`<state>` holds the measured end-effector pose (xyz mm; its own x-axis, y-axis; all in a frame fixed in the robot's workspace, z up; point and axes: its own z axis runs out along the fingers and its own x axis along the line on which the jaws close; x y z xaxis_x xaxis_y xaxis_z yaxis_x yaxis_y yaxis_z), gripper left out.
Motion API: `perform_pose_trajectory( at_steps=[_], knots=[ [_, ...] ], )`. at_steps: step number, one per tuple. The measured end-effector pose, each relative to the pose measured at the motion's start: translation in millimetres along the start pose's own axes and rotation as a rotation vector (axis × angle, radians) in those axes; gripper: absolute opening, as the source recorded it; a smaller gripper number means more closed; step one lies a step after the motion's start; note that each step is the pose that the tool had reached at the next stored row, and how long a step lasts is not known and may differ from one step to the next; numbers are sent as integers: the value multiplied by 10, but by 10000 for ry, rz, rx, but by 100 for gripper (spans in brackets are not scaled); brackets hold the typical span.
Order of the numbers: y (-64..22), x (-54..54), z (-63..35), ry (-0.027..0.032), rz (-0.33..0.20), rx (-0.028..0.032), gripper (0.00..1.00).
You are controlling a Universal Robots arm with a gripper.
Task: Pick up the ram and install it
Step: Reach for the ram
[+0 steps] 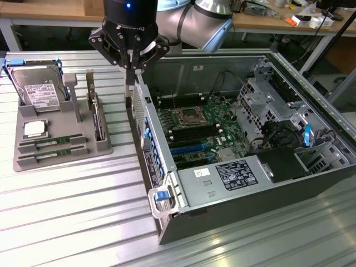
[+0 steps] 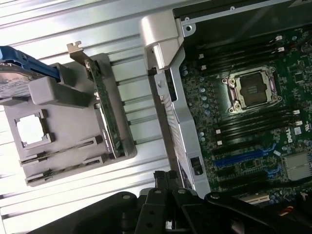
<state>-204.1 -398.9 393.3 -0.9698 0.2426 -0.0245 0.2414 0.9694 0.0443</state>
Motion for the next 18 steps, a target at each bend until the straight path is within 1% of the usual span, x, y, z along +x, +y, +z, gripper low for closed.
perform_pose_trajectory(
  at_steps=[13,18],
  knots=[
    [-21,83,-3,0,1,0,11],
    [-39,157,-5,0,0,0,11]
  ],
)
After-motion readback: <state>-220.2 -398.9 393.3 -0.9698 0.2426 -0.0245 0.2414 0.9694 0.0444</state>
